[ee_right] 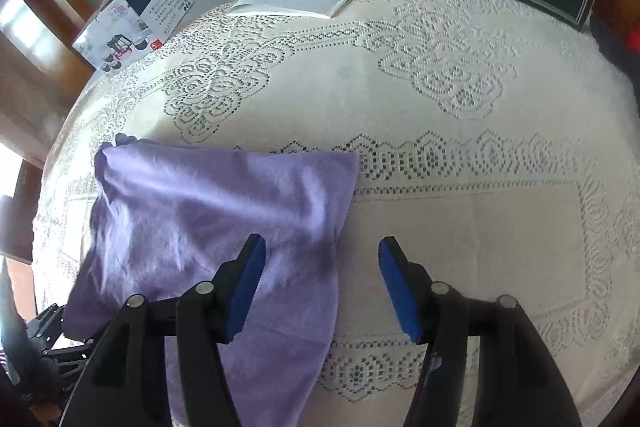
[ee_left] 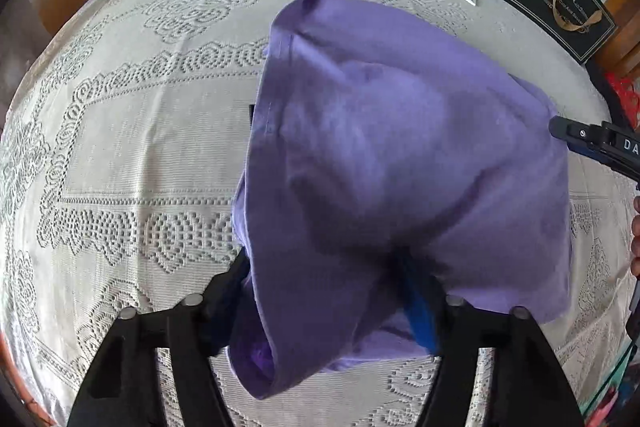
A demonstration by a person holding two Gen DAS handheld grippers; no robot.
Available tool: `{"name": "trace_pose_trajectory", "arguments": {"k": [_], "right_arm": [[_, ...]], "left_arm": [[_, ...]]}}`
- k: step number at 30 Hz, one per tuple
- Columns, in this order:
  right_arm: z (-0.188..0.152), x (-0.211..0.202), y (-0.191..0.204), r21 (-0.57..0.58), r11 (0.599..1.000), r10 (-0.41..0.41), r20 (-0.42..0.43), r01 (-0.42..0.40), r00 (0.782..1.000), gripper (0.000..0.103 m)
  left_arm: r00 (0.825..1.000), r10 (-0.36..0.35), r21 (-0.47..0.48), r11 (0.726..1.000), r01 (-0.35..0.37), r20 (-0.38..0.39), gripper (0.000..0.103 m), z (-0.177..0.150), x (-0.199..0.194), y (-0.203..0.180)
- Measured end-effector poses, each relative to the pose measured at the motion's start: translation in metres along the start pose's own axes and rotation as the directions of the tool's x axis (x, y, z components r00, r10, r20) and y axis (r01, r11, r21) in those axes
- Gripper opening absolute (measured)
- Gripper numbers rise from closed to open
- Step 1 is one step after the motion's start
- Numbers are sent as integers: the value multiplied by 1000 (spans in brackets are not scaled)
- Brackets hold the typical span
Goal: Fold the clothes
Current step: 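Lift the bundle with the left gripper while the right gripper grasps its other edge, then carry the held shirt with both grippers toward the wooden shelf with black clothes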
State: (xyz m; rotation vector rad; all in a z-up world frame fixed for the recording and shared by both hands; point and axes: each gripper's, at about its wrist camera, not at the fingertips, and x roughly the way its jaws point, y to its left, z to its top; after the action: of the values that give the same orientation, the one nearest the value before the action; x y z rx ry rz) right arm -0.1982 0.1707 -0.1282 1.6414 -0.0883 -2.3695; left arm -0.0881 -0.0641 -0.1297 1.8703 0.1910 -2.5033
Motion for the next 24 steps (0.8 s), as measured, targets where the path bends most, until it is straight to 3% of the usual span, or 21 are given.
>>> {"name": "trace_pose_trajectory", "arguments": {"k": [4,6,7,9,12,13,14,17,22,24], "right_arm": [[8,11,1,6,1000,3,2,-3,1000,58],[9,17,9,-28,999,-19,5,19,1000,59],[7,18,15,-55,998,-30,5,30,1000,55],[2,19,28,-106,994,-32,-7,31,999,29],[-1,19,37,-134,990,-37,-18,34,999,25],[-1,19,36,-130,991,-38,-21,35,999,22],[-1,19,36,-125,992,-30,-26,26,999,12],[-3,18,39,-158,987,-27,-27,22,999,12],[0,19,32,-107,994,6,-37,-10,999,12],[0,20,32,-114,993,9,-32,-13,999,12]], "left_arm": [[1000,-4,-19,1000,4,-4,63,0,-2,1],[1000,-25,-10,1000,25,-8,53,-4,-4,-2],[1000,-29,-1,1000,29,-9,51,-4,-4,-3],[1000,-27,22,999,27,-6,51,-2,-4,-4],[999,-30,25,999,30,-16,50,-2,-5,-5],[998,-57,14,998,58,-33,44,-4,-7,-5],[996,-86,14,996,87,-39,33,-5,-10,-8],[997,-69,59,996,71,-24,33,-7,-6,-18],[993,-116,18,993,116,-24,34,-6,-2,-10],[995,-102,36,994,103,-16,35,-8,0,-17]]}}
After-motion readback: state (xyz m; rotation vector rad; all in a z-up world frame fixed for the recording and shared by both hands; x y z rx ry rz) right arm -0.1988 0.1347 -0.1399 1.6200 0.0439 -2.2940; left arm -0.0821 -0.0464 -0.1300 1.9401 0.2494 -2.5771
